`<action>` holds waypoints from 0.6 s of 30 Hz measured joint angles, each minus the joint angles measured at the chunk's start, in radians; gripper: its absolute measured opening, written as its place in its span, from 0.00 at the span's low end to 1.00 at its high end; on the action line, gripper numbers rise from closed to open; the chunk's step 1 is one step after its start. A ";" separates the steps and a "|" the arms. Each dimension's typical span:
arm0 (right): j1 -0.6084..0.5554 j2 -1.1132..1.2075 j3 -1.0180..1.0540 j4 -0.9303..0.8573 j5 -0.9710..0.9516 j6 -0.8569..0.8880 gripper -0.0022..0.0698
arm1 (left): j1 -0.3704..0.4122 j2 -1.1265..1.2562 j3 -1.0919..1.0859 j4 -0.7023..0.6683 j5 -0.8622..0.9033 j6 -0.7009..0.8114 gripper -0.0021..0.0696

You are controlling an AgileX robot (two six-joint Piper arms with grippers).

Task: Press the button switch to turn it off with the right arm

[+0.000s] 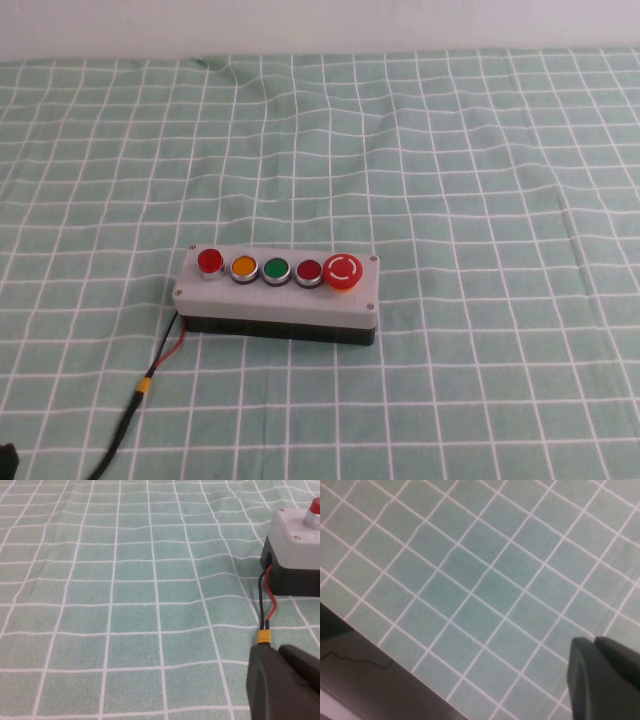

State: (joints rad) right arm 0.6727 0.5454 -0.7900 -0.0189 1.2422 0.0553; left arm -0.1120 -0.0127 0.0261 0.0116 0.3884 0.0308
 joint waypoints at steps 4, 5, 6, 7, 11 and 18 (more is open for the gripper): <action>-0.063 -0.079 0.011 0.019 0.000 -0.023 0.01 | 0.000 0.000 0.000 0.000 0.000 0.000 0.02; -0.084 -0.100 0.023 0.019 -0.005 -0.034 0.01 | 0.000 0.000 0.000 0.000 0.000 0.000 0.02; -0.116 -0.130 0.043 0.013 -0.020 -0.046 0.01 | 0.000 0.000 0.000 0.000 0.000 0.000 0.02; -0.153 -0.164 0.071 0.002 -0.045 -0.055 0.01 | 0.000 0.000 0.000 0.000 0.000 0.000 0.02; -0.297 -0.310 0.215 -0.042 -0.252 -0.078 0.01 | 0.000 0.000 0.000 0.000 0.000 0.000 0.02; -0.473 -0.542 0.540 -0.013 -0.755 -0.080 0.01 | 0.000 0.000 0.000 0.000 0.000 0.000 0.02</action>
State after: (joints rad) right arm 0.1998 0.0031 -0.2496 -0.0322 0.4869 -0.0248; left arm -0.1120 -0.0127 0.0261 0.0116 0.3884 0.0308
